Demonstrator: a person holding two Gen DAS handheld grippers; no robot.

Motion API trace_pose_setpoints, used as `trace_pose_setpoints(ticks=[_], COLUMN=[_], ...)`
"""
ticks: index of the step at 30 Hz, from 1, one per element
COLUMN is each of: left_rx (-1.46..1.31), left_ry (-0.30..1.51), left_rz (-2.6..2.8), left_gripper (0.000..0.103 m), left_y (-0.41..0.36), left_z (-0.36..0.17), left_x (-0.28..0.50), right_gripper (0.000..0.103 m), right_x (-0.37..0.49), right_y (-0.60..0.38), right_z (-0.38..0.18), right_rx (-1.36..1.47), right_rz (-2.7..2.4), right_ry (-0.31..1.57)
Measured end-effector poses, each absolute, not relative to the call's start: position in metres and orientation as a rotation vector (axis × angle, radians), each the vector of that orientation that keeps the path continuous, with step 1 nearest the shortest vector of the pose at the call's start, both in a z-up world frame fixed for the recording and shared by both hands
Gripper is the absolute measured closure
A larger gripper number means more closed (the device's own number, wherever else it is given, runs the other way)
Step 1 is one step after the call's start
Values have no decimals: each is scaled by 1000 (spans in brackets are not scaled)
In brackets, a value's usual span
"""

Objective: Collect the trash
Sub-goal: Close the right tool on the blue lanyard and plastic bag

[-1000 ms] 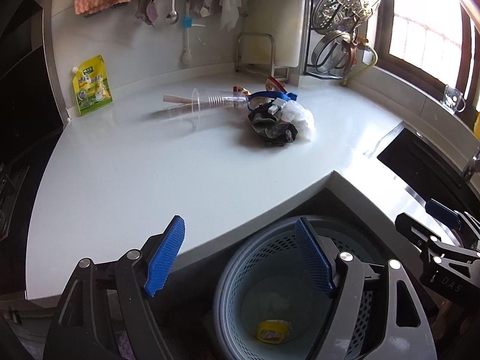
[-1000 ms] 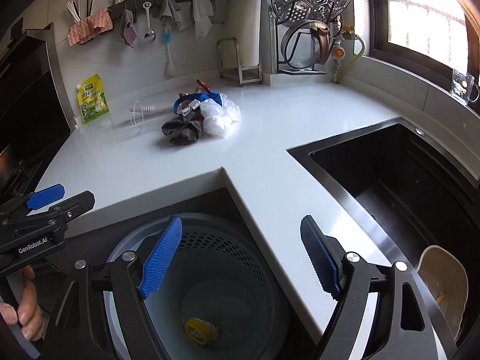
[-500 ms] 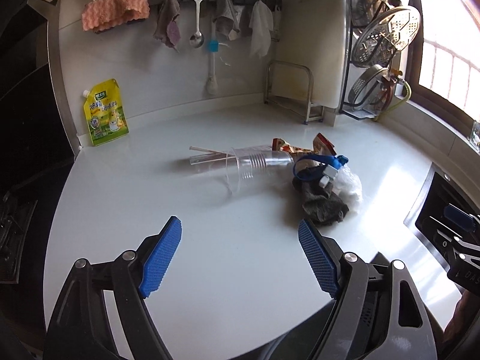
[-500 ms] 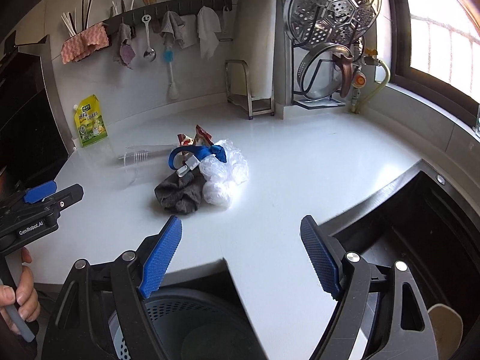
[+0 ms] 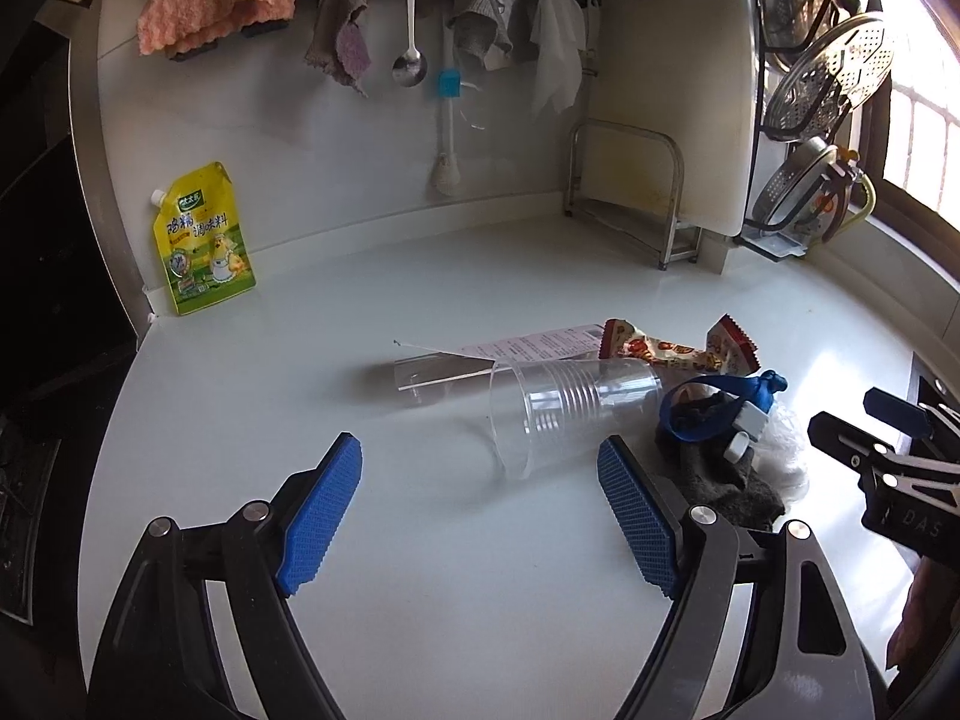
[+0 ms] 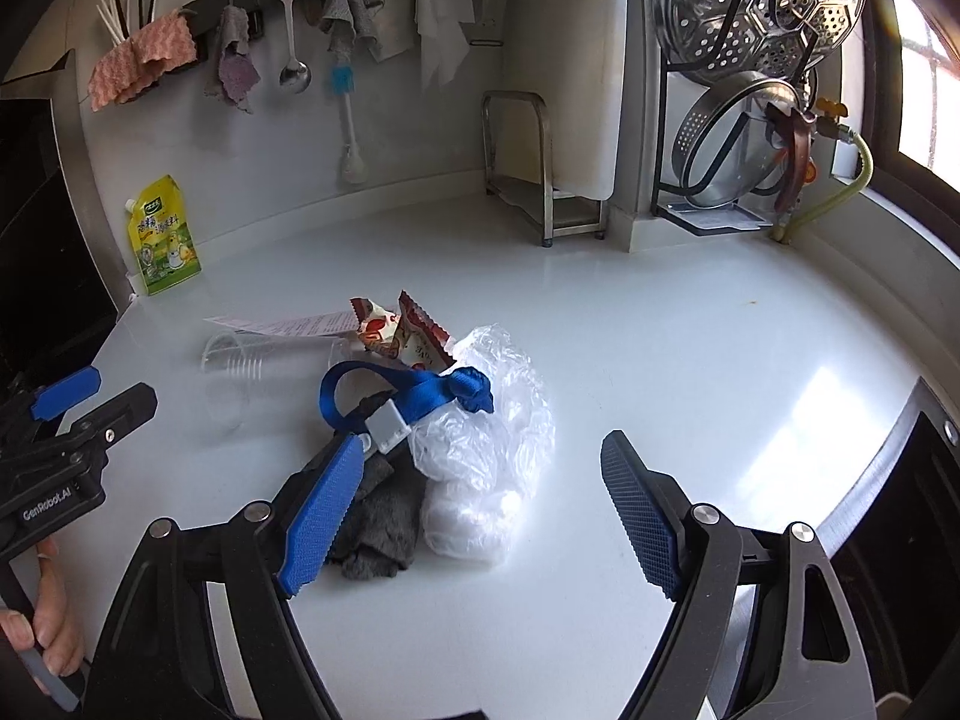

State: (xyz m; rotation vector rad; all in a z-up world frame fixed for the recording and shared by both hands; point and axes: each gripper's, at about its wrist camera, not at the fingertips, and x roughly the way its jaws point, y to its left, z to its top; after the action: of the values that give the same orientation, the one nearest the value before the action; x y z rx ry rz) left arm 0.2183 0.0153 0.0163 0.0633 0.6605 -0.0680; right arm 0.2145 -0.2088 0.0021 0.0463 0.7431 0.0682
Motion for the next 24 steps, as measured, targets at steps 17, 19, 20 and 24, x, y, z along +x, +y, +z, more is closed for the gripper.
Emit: trace_pose_setpoints(ticks=[17,19,20,24], left_rx=[73,78,81,86], left_ry=[719,718,718,721], left_rz=[-49,-48,-48,-43], left_gripper=[23,23,23,23], left_y=[16,15,14,12], left_z=[-10,-11,-11,-12], left_x=[254,255,255,256], right_gripper=[26,26,28,49], right_x=[278,279,279,281], right_y=[-211,-212,-212,-211], right_z=[-22,-23,-23,-25], right_rx=[72,78,82,95], right_rz=[97,112,119,153], right_ry=[797,797,798,815])
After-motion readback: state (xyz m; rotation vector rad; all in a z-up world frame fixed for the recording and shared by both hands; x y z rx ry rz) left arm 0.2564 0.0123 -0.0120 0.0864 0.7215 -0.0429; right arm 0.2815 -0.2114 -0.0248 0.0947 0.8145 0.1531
